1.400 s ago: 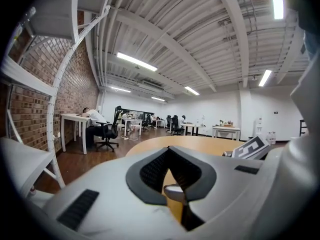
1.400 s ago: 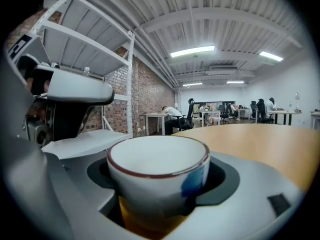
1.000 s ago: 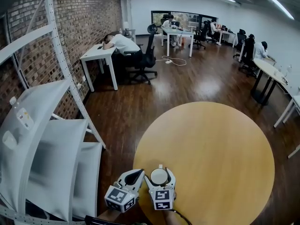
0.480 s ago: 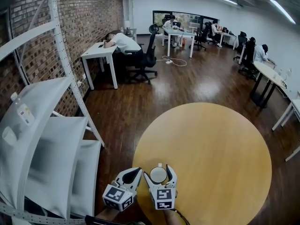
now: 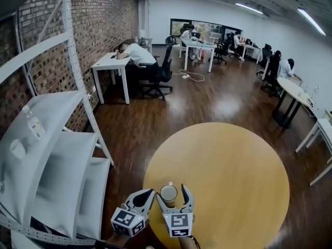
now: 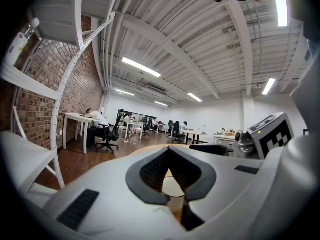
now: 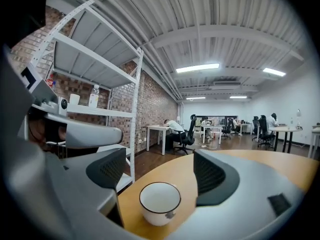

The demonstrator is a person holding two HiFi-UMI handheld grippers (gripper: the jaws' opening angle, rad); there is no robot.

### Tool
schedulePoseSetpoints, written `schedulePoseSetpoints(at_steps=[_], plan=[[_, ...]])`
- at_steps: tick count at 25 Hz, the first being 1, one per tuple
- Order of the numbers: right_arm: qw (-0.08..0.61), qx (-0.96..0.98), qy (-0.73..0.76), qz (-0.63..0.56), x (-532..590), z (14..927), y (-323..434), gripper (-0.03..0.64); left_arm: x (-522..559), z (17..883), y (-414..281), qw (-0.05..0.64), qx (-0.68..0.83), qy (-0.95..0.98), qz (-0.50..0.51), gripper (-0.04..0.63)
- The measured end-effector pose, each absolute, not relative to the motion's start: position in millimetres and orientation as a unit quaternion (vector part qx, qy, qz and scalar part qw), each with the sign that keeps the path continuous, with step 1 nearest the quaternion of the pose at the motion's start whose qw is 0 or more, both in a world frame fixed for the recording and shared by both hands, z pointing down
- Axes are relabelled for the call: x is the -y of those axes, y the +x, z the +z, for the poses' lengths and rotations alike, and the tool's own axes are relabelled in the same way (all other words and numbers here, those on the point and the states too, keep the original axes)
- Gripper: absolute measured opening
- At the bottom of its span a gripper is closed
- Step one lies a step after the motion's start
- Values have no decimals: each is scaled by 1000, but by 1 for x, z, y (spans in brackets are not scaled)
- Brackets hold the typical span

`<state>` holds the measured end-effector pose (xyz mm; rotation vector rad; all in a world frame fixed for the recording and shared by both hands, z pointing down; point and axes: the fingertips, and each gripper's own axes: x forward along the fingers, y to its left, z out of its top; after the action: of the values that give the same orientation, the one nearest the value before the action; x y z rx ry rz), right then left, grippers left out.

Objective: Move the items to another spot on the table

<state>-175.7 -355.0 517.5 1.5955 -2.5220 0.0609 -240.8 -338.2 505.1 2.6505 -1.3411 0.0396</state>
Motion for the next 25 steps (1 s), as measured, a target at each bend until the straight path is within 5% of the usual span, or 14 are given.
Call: schedulePoseSetpoints(at_steps=[9,12,20,25], plan=[[51,843,535,-1,288,450,-112,382,284,456,-178,57,424,904,-9,18],[37,839,542,0,258,437,-79,227,259,442,-146,49,409,911,-12,19],[0,841,540,26,165,407,-9,0,177,412,-62,18,356,934,-18,18],[-15,841,541,19,113,402,21,0,123,414,-26,18,332,943,-13,18]])
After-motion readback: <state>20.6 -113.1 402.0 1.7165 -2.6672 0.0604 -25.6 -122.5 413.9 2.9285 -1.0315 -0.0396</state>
